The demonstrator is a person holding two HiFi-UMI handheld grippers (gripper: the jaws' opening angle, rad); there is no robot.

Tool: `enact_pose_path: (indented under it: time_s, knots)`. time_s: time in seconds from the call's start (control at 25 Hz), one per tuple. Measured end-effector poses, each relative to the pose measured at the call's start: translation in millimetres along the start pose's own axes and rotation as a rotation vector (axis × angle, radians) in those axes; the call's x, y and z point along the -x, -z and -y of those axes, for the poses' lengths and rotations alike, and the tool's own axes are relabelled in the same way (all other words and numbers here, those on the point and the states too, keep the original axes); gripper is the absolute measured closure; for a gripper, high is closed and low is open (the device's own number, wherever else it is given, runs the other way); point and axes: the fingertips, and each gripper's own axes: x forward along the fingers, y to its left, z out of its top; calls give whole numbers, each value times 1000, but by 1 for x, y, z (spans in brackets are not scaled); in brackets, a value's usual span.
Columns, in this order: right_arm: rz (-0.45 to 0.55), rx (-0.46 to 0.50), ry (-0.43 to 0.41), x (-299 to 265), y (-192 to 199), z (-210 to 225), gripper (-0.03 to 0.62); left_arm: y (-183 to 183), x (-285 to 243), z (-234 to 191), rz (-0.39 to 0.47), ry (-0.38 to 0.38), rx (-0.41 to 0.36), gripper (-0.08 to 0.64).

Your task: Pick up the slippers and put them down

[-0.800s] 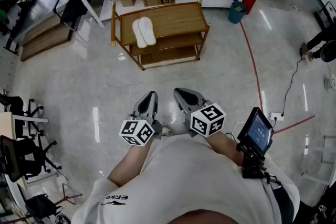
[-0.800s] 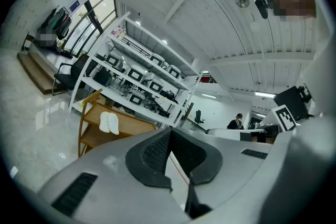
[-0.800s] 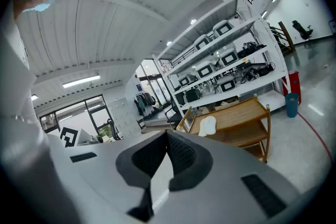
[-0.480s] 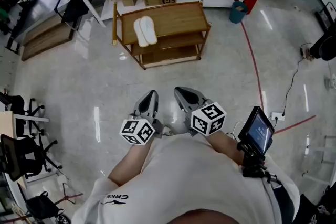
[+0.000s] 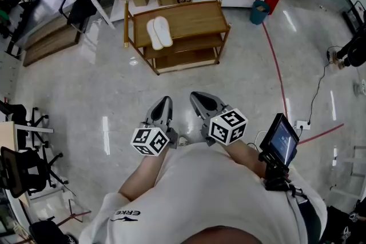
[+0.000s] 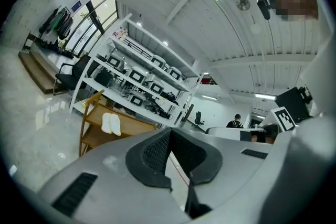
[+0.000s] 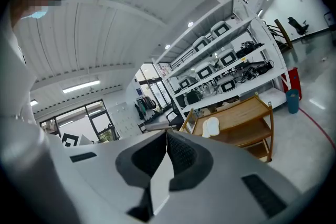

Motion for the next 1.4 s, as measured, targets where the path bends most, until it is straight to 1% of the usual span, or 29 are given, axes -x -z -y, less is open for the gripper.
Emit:
enact_pose_path:
  time_s: [0.2,0.68,0.88,1.24,1.4]
  knots:
    - [-7,-2,10,-7,6,-5,586,-2,5,-8,-2,0,7,556]
    - [0,5,37,-46,10,-27,586,-20,23,-51,5,7,23,555]
    - [-21,-1,45,-61,22,-37,586,-22,34,-71,-5,0,36,557]
    - [-30,-16,28,-92,12,-23,586,-32,18,-96,-1,-33,50,556]
    - [-35,-25,13,-109,3,-6,586,-38,-1,-107,4,-61,51,557]
